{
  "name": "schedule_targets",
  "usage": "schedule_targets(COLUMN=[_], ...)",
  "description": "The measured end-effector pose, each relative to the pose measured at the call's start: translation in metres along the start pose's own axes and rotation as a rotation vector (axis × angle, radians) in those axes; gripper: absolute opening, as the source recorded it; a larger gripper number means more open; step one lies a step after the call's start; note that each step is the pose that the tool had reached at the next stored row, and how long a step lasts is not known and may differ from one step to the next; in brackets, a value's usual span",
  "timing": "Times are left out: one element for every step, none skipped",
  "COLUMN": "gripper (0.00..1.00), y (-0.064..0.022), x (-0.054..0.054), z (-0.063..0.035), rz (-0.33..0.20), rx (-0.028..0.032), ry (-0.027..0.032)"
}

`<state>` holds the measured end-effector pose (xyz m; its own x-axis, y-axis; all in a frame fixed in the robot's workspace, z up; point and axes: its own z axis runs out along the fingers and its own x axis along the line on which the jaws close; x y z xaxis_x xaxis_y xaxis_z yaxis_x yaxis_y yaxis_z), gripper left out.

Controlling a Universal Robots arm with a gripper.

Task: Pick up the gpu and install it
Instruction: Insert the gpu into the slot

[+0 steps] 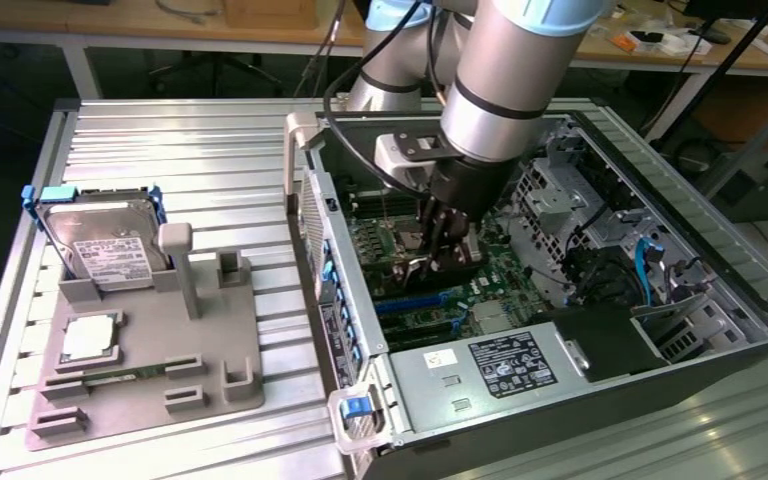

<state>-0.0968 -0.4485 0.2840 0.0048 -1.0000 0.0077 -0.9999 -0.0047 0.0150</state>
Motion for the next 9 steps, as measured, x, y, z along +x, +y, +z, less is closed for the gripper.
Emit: schedule_targets(gripper=[0.27, 0.27, 0.27, 0.27, 0.27, 0.27, 0.27, 0.27, 0.27], y=[0.0, 0.0, 0.0, 0.0, -0.0001, -0.0001, -0.0001, -0.0001, 0.0002], x=[0.0, 0.0, 0.0, 0.0, 0.0, 0.0, 0.0, 0.0, -0.0001], z=[0.0006, 0.0016, 0.0024, 0.0031, 0.0038, 0.0046, 0.0056, 0.0069, 0.0082], rz=[0.0, 0.0, 0.0, 0.0, 0.0, 0.0, 0.0, 0.0, 0.0], rx=[-0.0001, -0.0002, -0.0001, -0.0002, -0.0002, -0.0002, -0.0001, -0.0002, -0.0002], ry=[0.0003, 0.0003, 0.0002, 0.0003, 0.0003, 0.0003, 0.0003, 0.0004, 0.0003])
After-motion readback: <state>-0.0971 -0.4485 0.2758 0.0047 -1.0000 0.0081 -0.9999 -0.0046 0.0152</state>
